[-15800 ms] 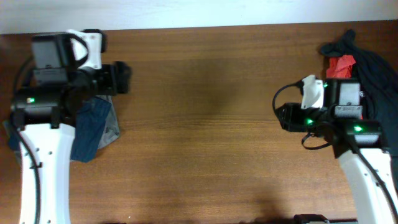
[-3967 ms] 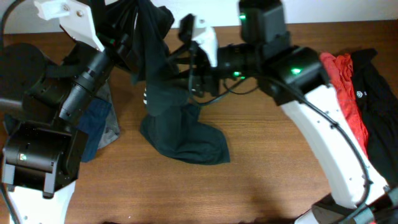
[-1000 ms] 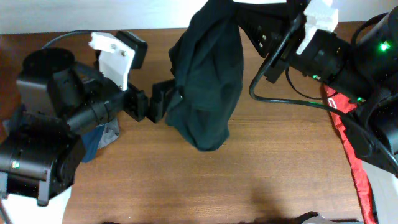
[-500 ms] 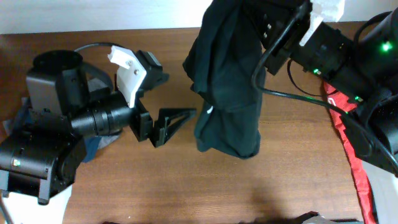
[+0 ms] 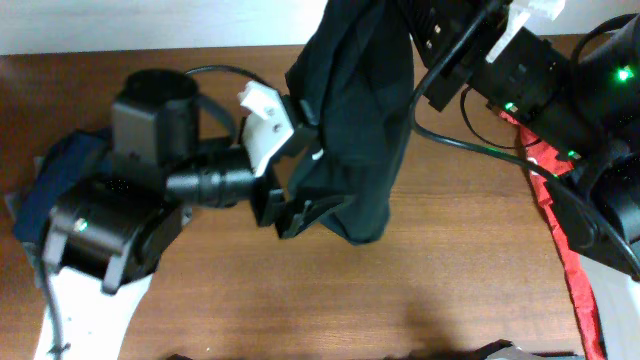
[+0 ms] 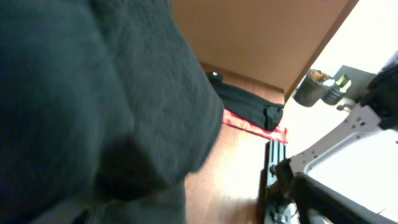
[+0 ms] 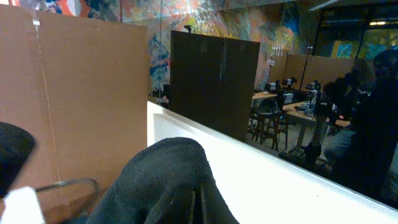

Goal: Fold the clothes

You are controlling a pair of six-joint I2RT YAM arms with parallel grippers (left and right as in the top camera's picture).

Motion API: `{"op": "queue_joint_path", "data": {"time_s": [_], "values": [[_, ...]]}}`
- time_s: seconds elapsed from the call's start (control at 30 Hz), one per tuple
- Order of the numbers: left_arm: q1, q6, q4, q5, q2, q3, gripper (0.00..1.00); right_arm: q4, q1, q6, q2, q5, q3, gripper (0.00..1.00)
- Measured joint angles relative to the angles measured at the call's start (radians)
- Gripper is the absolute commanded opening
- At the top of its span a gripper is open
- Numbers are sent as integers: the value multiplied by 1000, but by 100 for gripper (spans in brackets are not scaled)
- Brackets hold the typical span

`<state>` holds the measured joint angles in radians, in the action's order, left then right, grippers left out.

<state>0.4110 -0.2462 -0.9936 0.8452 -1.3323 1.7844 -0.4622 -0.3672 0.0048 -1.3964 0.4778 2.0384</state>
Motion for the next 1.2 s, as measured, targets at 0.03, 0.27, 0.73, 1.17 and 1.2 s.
{"op": "queue_joint_path", "data": {"time_s": [0.03,0.27,0.73,1.17,1.2], "values": [[7,0,15,0,-16,0,71,0,0,2,0,0,0,4],[19,-8,98,-6,-74,0,30,0,0,11,-1,-3,0,4],[19,-4,147,-149,0,0,1,-117,0,4,-17,-37,0,4],[19,34,246,-323,100,16,1,-433,0,-43,-100,-290,0,5],[19,35,256,-328,101,24,1,-456,0,-43,-103,-315,0,5]]}}
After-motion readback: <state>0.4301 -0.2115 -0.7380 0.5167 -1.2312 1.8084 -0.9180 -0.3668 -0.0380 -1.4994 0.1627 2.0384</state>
